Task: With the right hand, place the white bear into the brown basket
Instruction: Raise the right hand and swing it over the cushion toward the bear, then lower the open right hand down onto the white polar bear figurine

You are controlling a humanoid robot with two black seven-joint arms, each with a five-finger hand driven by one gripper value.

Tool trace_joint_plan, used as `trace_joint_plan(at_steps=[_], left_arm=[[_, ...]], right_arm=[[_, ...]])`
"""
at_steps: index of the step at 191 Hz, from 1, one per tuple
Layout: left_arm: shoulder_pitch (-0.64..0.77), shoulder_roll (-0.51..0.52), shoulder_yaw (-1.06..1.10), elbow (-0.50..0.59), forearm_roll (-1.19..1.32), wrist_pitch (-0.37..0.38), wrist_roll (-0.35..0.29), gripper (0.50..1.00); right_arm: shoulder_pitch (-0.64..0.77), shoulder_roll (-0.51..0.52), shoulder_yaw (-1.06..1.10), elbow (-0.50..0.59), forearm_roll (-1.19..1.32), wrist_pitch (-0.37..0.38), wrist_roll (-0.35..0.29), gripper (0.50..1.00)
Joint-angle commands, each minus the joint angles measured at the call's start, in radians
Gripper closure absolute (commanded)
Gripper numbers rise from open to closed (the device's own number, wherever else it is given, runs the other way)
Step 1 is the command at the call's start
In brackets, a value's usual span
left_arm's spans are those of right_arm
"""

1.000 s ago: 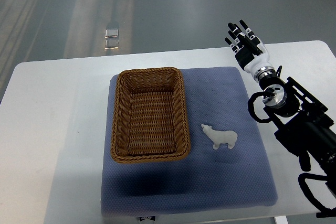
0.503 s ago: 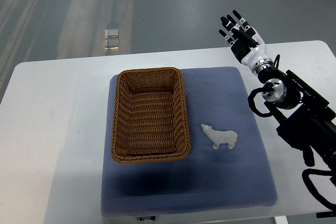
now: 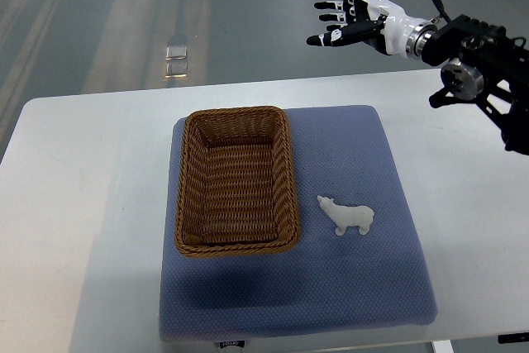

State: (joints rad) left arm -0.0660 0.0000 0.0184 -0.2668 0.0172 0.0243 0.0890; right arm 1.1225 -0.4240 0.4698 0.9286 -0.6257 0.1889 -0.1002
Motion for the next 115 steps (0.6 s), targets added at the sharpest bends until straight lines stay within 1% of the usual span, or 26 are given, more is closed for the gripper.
trace_joint_plan(at_steps=[1, 6, 13, 15, 18, 19, 21, 27, 35, 50, 89, 115], left_arm=[[0.000, 0.000, 0.000, 0.001, 0.000, -0.001, 0.000, 0.500], [0.000, 0.000, 0.000, 0.001, 0.000, -0.001, 0.000, 0.500], [0.000, 0.000, 0.000, 0.001, 0.000, -0.001, 0.000, 0.500], [0.000, 0.000, 0.000, 0.001, 0.000, -0.001, 0.000, 0.500], [0.000, 0.000, 0.000, 0.001, 0.000, -0.001, 0.000, 0.500], [0.000, 0.000, 0.000, 0.001, 0.000, -0.001, 0.000, 0.500], [-0.002, 0.000, 0.000, 0.001, 0.000, -0.003, 0.000, 0.500], [-0.002, 0.000, 0.000, 0.001, 0.000, -0.003, 0.000, 0.500], [-0.002, 0.000, 0.000, 0.001, 0.000, -0.003, 0.000, 0.500], [-0.003, 0.000, 0.000, 0.001, 0.000, -0.004, 0.000, 0.500], [-0.003, 0.000, -0.002, 0.001, 0.000, -0.017, 0.000, 0.500], [-0.003, 0.000, 0.000, 0.001, 0.000, -0.015, 0.000, 0.500]], right_arm=[[0.158, -0.079, -0.209, 0.042, -0.037, 0.095, -0.067, 0.574], [0.192, -0.094, -0.250, 0.053, -0.042, 0.118, -0.087, 0.574], [0.255, -0.125, -0.328, 0.081, -0.045, 0.178, -0.130, 0.574], [0.255, -0.125, -0.329, 0.081, -0.045, 0.178, -0.130, 0.574], [0.287, -0.137, -0.365, 0.095, -0.045, 0.208, -0.154, 0.574], [0.287, -0.137, -0.365, 0.095, -0.045, 0.208, -0.154, 0.574], [0.319, -0.148, -0.396, 0.113, -0.045, 0.236, -0.177, 0.574], [0.359, -0.162, -0.442, 0.147, -0.043, 0.273, -0.211, 0.574], [0.401, -0.180, -0.490, 0.196, -0.042, 0.296, -0.259, 0.576], [0.444, -0.216, -0.537, 0.274, -0.031, 0.308, -0.308, 0.576], [0.454, -0.306, -0.576, 0.453, 0.078, 0.311, -0.331, 0.576], [0.405, -0.346, -0.586, 0.513, 0.093, 0.300, -0.326, 0.576]])
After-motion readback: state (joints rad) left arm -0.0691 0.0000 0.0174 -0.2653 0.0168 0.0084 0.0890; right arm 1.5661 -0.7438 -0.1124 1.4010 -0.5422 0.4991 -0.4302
